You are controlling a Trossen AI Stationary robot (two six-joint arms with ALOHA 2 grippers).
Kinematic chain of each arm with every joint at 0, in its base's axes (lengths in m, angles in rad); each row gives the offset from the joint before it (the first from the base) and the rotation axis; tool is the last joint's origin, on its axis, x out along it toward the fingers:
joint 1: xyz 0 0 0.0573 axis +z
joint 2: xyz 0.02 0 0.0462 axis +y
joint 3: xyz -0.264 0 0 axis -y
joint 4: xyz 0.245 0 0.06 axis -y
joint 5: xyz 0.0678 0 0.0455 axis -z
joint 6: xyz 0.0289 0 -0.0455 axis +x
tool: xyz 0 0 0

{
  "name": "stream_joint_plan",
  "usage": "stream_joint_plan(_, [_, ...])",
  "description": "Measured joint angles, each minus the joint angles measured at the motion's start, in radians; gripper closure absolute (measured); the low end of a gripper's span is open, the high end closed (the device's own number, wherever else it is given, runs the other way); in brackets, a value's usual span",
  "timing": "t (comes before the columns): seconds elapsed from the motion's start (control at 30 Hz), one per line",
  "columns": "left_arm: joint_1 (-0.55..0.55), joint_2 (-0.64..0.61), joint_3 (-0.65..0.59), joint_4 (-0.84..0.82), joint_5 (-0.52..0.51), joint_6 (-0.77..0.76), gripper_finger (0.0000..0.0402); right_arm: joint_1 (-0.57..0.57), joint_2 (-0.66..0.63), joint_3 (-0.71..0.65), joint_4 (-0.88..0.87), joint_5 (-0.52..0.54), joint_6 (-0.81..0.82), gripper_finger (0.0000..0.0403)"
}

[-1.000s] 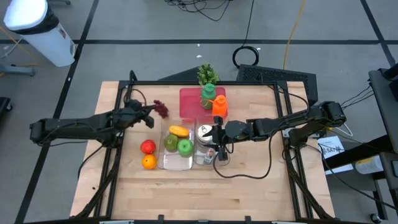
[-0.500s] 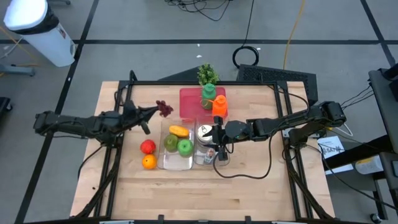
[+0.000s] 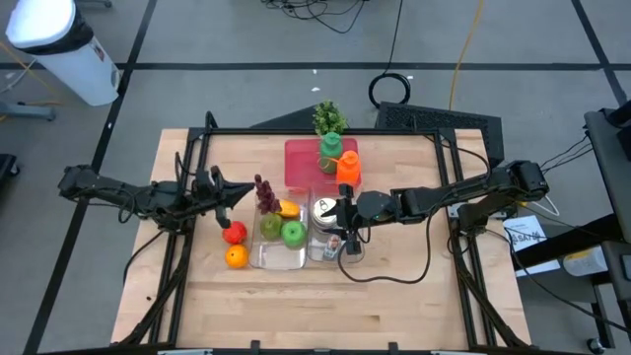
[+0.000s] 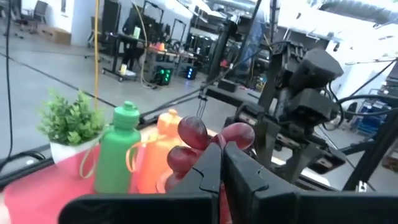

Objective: Pick & Place Food Item
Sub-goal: Put the red grapes into the left transparent bin

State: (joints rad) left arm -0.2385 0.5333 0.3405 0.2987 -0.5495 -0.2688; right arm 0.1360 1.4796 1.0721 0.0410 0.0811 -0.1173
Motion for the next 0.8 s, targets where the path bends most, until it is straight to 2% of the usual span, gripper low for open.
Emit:
stream_joint_plan(0.17, [0.003,0.075,0.0,0.026,0.0,-0.058,0.0388,0.0,0.0,0.0,0.016,0.0,-0.003,0.0234])
stream_joint_plan(0.5, [0.003,0.257,0.0,0.248,0.071,-0.019,0.0389,0.0,0.0,0.0,0.034,0.0,-0.008,0.0234])
stream_joint_plan(0.63, [0.023,0.304,0.001,0.255,0.076,-0.007,0.0395,0.0,0.0,0.0,0.034,0.0,-0.008,0.0234])
stream_joint_plan(0.8, [0.087,0.376,0.001,0.264,0.141,-0.099,0.0382,0.0,0.0,0.0,0.038,0.0,-0.008,0.0234])
